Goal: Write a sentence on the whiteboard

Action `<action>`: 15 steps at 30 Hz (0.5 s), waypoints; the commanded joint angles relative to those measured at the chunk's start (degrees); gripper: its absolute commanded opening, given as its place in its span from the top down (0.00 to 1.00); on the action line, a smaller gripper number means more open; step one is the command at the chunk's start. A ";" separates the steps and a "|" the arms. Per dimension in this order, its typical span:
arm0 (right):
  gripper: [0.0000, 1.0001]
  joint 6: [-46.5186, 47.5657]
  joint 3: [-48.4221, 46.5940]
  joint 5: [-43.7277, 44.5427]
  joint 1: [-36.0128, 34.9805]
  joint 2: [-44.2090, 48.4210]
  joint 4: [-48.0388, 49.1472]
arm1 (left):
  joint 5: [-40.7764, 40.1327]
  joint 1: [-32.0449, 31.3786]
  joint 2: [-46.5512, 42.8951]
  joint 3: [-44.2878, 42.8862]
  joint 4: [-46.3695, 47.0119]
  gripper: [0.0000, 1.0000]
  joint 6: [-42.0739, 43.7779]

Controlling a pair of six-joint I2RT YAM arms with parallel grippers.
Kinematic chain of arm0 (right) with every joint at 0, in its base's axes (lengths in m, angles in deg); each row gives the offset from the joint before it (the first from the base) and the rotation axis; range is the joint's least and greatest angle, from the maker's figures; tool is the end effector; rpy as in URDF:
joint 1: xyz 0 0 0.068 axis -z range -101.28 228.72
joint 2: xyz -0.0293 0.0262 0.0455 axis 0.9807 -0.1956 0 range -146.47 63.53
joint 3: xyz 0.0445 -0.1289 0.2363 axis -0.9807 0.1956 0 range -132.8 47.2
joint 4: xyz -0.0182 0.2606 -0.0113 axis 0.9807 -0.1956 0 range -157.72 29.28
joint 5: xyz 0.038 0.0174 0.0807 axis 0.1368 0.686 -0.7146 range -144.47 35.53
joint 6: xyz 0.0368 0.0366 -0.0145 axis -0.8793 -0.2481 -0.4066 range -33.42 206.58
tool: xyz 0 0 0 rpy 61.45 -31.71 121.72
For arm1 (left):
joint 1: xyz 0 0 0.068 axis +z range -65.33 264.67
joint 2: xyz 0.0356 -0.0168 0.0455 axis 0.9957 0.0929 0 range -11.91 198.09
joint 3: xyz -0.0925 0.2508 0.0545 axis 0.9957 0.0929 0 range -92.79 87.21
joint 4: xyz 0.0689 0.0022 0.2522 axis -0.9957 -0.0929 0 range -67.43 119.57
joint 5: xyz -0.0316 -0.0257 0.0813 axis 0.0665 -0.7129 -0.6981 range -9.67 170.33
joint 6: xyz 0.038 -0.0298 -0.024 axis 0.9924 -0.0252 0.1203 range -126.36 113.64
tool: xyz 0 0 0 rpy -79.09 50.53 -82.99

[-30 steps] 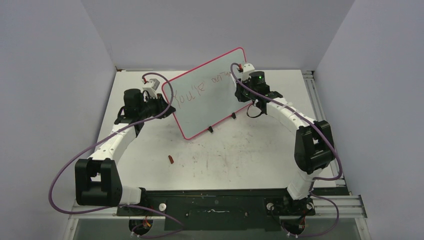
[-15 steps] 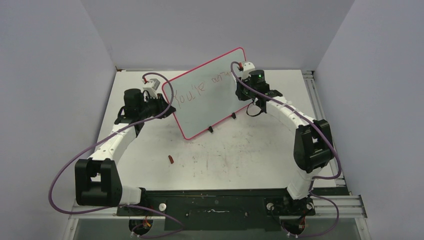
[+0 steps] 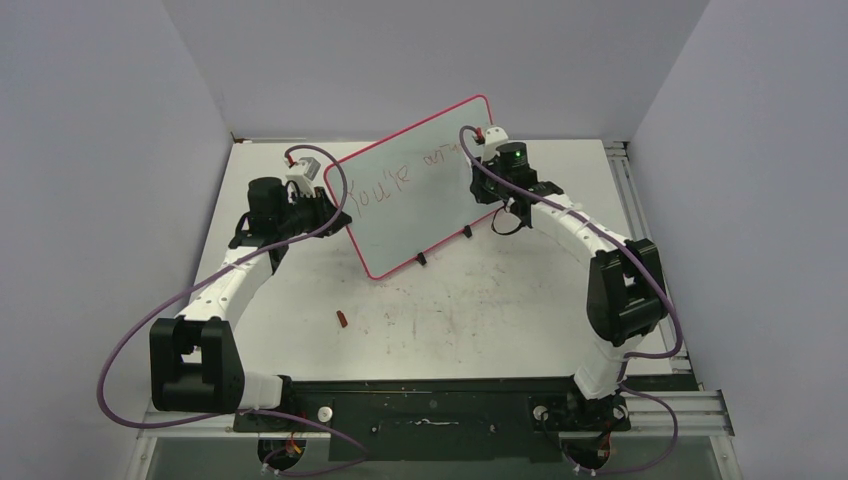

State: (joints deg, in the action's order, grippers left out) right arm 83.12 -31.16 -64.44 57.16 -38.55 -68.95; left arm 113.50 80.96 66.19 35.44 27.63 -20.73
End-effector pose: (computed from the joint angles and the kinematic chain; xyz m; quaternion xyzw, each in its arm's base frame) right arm 0.3847 0.1586 0.2704 -0.1786 0.8536 0.1789 0.4554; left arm 0.3013 -0.0390 0.2677 0.0693 0.8327 -0.3193 0.4470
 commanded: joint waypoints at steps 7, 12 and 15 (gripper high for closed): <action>0.95 0.04 2.63 0.75 -1.23 1.26 0.28 | -1.41 -0.50 -1.50 -2.02 -1.76 1.00 0.92; 0.95 0.05 3.00 0.74 -1.39 1.45 0.40 | -1.38 -0.51 -1.53 -1.95 -1.75 1.00 0.92; 0.95 -0.25 2.94 1.45 -1.32 1.37 0.68 | -1.42 -0.51 -1.48 -1.95 -1.74 1.00 0.92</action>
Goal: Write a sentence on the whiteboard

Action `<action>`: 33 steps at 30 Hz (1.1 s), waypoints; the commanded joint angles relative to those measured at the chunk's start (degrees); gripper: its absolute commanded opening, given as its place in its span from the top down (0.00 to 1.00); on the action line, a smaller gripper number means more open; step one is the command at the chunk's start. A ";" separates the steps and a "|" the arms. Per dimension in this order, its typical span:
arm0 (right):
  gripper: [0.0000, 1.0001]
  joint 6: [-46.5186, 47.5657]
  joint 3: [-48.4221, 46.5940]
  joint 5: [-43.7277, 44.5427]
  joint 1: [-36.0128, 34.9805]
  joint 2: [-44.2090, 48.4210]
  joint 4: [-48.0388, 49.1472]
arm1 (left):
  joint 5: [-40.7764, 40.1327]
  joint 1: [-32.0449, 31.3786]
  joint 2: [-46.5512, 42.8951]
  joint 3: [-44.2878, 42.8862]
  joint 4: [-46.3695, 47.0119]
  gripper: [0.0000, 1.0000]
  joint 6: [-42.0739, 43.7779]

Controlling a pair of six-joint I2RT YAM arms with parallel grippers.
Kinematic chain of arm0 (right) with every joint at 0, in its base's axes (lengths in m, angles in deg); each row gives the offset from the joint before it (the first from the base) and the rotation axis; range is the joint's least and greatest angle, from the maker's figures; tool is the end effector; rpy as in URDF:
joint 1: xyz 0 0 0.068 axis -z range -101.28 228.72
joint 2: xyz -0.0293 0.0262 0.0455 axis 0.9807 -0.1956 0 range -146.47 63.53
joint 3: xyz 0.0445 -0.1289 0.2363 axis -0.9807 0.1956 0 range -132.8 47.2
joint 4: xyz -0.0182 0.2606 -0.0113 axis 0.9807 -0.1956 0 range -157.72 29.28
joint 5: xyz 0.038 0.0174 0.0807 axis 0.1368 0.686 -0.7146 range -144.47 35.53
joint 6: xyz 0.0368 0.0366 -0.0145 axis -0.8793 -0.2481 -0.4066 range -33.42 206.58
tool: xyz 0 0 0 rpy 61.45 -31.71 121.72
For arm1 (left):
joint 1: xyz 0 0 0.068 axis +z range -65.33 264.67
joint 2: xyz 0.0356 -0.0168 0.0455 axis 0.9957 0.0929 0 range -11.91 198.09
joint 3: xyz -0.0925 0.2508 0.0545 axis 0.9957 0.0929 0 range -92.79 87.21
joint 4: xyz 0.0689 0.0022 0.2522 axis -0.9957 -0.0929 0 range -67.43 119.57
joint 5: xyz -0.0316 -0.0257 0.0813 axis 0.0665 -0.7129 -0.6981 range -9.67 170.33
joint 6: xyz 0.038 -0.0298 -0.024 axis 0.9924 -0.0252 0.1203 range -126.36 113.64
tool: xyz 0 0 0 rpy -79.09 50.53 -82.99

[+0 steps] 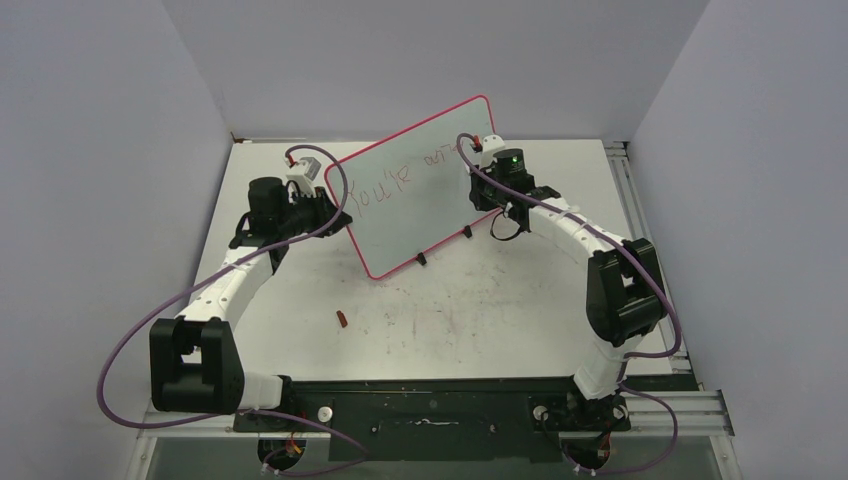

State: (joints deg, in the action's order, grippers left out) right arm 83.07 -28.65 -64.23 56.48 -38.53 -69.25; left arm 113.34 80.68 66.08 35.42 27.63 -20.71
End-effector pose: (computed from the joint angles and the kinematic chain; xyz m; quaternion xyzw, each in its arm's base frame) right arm 0.3781 0.1611 0.2552 -0.1826 0.8646 0.1765 0.4337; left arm 0.3009 -0.0404 0.2683 0.0711 0.8323 -0.3191 0.4476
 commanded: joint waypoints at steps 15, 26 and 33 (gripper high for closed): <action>0.95 -1.02 -2.31 2.64 0.66 -0.62 0.14 | -1.49 -0.23 -1.29 -2.00 -1.86 1.00 1.08; 0.95 -1.04 -3.46 2.50 1.47 -1.71 0.12 | -1.58 -0.23 -1.21 -1.95 -1.91 1.00 1.17; 0.95 -0.97 -3.74 2.06 1.50 -2.09 0.09 | -1.56 -0.23 -1.12 -1.93 -2.02 1.00 1.17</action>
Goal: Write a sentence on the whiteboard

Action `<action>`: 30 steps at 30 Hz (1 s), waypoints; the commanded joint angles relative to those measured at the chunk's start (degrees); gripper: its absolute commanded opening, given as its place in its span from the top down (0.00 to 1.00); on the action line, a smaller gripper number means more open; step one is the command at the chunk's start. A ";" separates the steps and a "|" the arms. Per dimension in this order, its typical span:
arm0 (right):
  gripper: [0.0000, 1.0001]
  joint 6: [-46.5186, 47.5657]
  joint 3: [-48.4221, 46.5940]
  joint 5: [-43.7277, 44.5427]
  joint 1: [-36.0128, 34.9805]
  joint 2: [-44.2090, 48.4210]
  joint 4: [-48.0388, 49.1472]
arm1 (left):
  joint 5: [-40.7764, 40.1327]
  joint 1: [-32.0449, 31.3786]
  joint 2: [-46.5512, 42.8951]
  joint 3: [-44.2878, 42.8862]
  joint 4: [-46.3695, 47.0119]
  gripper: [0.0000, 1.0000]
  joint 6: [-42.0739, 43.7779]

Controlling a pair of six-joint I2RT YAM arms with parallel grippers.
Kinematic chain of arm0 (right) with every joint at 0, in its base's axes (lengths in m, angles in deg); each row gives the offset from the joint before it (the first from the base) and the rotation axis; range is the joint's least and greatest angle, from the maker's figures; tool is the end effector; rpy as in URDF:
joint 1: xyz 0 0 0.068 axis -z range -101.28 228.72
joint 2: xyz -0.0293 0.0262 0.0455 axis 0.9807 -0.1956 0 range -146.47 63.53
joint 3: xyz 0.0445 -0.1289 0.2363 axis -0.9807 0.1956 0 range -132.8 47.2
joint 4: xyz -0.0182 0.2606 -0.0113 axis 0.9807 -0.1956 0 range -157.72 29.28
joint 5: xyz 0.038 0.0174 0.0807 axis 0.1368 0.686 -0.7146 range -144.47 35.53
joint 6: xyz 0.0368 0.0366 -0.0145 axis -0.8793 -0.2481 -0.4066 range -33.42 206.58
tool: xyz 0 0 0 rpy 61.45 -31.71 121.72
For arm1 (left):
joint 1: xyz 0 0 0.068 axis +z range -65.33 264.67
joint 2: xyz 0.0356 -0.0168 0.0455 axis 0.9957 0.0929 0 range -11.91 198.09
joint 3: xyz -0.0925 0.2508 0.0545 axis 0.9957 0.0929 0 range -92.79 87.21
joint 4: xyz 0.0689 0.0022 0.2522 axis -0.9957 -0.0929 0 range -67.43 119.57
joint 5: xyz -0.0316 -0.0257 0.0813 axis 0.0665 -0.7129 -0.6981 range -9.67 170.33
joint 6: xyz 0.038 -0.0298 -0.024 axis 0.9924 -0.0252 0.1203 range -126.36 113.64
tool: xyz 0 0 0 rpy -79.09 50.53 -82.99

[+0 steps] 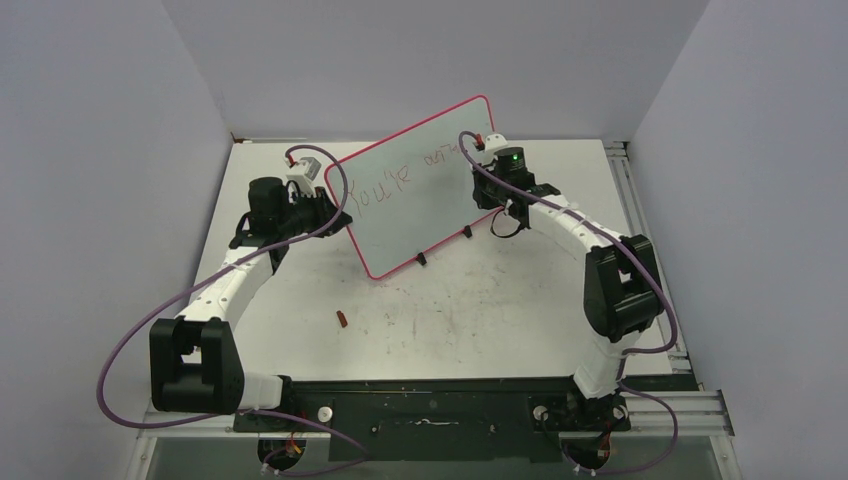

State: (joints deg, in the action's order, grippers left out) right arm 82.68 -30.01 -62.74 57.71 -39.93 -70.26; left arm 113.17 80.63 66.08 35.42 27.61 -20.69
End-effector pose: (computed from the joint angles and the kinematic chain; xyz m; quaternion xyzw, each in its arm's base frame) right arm 0.3867 0.1540 0.2519 -0.1646 0.8731 0.1607 0.4299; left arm 0.3009 -0.0406 0.2683 0.0708 0.8326 -0.3181 0.4478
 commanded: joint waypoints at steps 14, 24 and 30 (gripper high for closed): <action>0.95 -0.93 -1.65 0.57 0.20 1.80 1.55 | -1.30 -0.27 -1.44 -1.95 -2.09 1.00 1.14; 0.95 -0.61 -5.07 2.58 0.32 4.12 -0.78 | -1.84 -0.27 -1.57 -2.11 -2.43 1.00 1.47; 0.95 0.47 -6.20 1.74 0.96 2.48 -1.44 | -1.93 -0.27 -1.67 -2.23 -2.74 1.00 1.67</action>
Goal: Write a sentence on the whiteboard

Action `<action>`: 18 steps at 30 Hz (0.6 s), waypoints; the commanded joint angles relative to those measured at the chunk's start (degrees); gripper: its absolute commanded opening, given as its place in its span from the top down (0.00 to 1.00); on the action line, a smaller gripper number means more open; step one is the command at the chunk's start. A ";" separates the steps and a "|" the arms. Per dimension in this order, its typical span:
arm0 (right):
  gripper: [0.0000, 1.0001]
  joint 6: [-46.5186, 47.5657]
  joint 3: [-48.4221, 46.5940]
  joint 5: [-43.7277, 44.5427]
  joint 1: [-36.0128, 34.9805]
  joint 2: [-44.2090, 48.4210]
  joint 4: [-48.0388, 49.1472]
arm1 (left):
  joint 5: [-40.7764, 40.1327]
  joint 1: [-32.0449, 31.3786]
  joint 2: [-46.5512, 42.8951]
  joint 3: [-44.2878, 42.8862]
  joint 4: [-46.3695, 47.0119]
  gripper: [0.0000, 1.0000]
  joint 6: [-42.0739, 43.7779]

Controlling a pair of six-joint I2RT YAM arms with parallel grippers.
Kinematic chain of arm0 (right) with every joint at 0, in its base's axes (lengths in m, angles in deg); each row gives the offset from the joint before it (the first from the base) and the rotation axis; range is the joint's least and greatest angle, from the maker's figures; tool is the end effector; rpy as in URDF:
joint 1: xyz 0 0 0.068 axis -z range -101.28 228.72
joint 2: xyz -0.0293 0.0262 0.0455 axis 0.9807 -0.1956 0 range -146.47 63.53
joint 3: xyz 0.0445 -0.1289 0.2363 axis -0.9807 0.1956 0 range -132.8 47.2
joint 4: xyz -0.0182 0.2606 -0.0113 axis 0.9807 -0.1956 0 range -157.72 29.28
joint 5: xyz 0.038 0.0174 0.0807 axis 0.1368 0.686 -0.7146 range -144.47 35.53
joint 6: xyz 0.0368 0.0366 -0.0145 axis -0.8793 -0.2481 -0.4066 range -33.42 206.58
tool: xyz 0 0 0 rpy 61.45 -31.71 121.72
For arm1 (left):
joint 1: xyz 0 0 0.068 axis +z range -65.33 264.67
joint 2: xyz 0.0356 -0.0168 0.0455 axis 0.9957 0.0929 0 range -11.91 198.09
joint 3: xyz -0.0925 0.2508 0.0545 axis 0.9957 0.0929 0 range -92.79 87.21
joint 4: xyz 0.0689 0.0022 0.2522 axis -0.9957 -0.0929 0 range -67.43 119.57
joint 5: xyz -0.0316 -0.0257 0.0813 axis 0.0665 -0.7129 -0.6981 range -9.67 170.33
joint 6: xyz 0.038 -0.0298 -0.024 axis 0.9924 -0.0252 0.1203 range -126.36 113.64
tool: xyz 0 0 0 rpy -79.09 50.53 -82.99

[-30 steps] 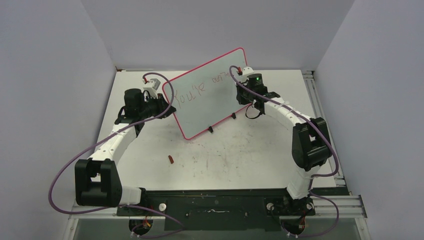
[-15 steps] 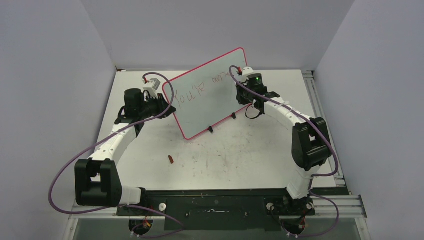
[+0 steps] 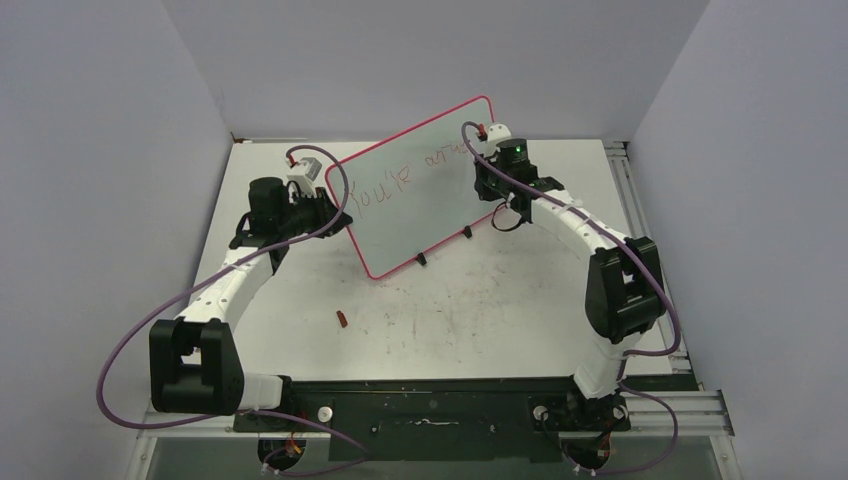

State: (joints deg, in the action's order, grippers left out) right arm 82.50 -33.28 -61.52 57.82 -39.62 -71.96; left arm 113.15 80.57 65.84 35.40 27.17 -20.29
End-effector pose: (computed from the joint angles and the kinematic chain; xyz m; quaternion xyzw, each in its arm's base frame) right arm 0.3907 0.1538 0.2706 -0.1574 0.8672 0.1545 0.4464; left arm 0.2999 -0.0408 0.2689 0.0736 0.8331 -0.3167 0.4475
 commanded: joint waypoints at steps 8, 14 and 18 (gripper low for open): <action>0.95 1.38 -4.84 -1.01 0.95 -0.21 -0.60 | -1.98 -0.21 -1.22 -2.38 -2.78 1.00 1.54; 0.95 1.58 -6.04 -1.76 0.92 -1.96 -1.63 | -1.97 -0.21 -0.97 -2.50 -2.79 1.00 1.54; 0.95 1.60 -6.01 -1.96 0.91 -2.47 -1.97 | -1.92 -0.21 -0.93 -2.45 -2.79 1.00 1.54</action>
State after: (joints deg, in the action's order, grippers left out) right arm 83.36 -37.04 -62.87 58.49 -41.72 -74.24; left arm 112.91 80.46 65.82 34.96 26.25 -19.64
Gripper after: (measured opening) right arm 0.157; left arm 0.137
